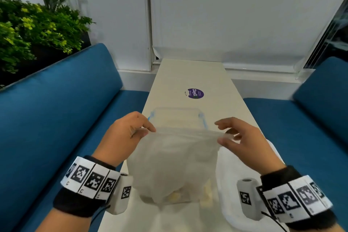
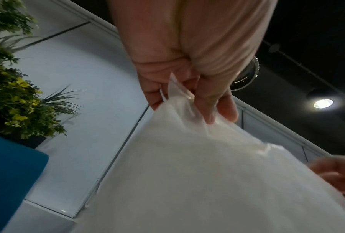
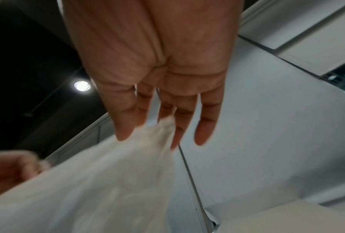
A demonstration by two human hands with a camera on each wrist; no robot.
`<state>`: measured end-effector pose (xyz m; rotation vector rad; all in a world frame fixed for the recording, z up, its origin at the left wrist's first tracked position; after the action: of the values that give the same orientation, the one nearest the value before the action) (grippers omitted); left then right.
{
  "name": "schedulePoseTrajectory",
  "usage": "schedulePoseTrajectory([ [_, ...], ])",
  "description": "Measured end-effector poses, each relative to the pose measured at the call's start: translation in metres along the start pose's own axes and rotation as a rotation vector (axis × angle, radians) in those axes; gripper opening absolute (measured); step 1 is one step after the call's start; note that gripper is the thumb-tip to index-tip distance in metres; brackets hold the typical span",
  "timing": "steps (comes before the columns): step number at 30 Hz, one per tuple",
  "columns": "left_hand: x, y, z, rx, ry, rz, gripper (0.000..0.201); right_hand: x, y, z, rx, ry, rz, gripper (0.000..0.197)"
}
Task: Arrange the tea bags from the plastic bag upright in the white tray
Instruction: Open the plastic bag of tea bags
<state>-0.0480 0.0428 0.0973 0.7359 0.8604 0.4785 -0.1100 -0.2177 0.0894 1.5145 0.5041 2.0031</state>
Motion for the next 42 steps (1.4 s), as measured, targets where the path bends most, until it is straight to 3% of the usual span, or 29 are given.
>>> schedulePoseTrajectory([
  [3,-0.007,-0.005,0.004,0.01,-0.052,0.01,0.042,0.018,-0.024,-0.003,0.044,0.242,-0.091,0.03],
  [5,-0.007,-0.004,0.004,0.019,-0.015,-0.006,0.043,0.024,-0.032,-0.003,0.045,0.311,-0.136,0.023],
  [9,-0.009,-0.009,0.003,0.179,0.112,0.129,0.005,0.03,-0.036,0.001,0.07,0.334,-0.155,0.014],
  [12,-0.007,-0.015,0.005,0.28,0.151,0.367,0.029,0.048,-0.036,0.001,0.047,0.429,-0.197,0.01],
  [17,0.001,-0.016,0.001,0.388,0.265,0.353,0.013,0.07,-0.036,-0.004,-0.005,0.568,-0.283,0.015],
  [18,0.003,-0.013,0.001,0.372,0.291,0.386,0.013,0.072,-0.038,-0.007,0.026,0.578,-0.279,0.015],
  [20,0.007,0.002,0.007,0.216,0.349,0.467,0.015,0.075,-0.049,-0.016,0.173,0.588,-0.287,0.011],
  [22,0.011,0.02,0.012,0.02,0.386,0.489,0.019,0.074,-0.064,-0.028,0.364,0.566,-0.34,0.013],
  [24,0.01,0.024,0.013,-0.062,0.374,0.506,0.018,0.073,-0.076,-0.037,0.481,0.501,-0.385,0.022],
  [26,0.009,0.014,0.012,-0.011,0.353,0.6,0.02,0.073,-0.076,-0.032,0.433,0.361,-0.32,0.032],
  [28,0.01,0.003,0.004,0.073,0.37,0.692,0.027,0.058,-0.067,-0.02,0.24,0.175,-0.306,0.04],
  [30,0.017,0.001,-0.007,0.137,0.433,0.702,0.031,0.037,-0.069,-0.014,0.18,0.025,-0.481,0.048],
  [33,0.038,-0.007,-0.029,0.219,0.569,0.447,0.028,0.014,-0.089,-0.011,0.193,0.025,-0.691,0.012],
  [35,0.054,-0.026,-0.048,0.223,0.724,-0.066,0.021,-0.002,-0.087,-0.007,0.147,-0.087,-0.527,0.013],
  [37,0.06,-0.049,-0.066,0.21,0.873,-0.536,0.019,-0.022,-0.089,-0.006,0.147,-0.377,0.048,0.023],
  [39,0.062,-0.069,-0.079,0.245,0.947,-0.79,0.015,-0.028,-0.098,-0.01,0.112,-0.648,0.719,0.022],
  [42,0.061,-0.088,-0.088,0.301,0.98,-0.994,0.02,-0.02,-0.111,-0.003,0.123,-0.753,1.245,0.022],
])
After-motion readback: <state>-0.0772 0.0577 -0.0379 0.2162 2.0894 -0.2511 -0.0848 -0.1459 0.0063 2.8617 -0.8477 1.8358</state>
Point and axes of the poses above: each hand's wrist, its own z-axis towards the middle knuckle, its own y-axis out of the back of the hand, x = y × z, the point moved 8 cm from there along z, towards the middle knuckle, and after that the axes turned 8 degrees about z, right-handed, at the moved point
